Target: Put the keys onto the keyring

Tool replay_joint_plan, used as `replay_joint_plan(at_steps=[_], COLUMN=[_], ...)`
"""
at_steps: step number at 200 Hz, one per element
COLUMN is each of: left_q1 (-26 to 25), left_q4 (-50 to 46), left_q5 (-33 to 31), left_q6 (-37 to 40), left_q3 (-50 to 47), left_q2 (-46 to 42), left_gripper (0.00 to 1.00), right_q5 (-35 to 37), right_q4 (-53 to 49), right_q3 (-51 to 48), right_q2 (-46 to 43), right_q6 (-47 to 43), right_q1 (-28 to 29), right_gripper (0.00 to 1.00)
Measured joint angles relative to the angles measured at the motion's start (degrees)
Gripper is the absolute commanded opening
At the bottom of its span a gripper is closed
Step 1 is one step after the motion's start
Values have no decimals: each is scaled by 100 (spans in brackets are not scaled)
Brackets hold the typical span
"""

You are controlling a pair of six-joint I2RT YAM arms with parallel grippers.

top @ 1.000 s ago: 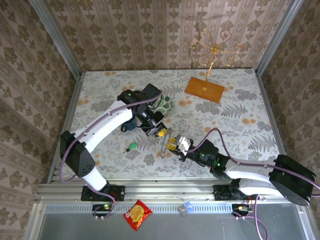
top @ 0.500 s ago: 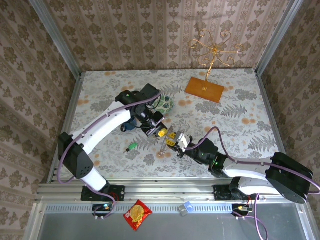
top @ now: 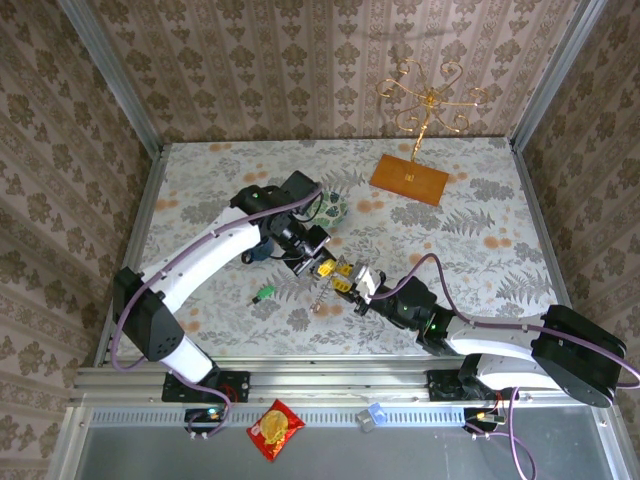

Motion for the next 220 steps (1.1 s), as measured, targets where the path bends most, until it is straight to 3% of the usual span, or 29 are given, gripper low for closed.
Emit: replay_joint_plan(at_steps=[220], left_q1=[-26], left_q4=[393], left_q5=[-61], left_q6=[-402], left_q3=[-610], left_q2=[-437], left_gripper=[0], right_q5=[-321], right_q4=[247], right_q3=[35], right_q2=[144], right_q6=[7], right_q1=[0], right_gripper=[20])
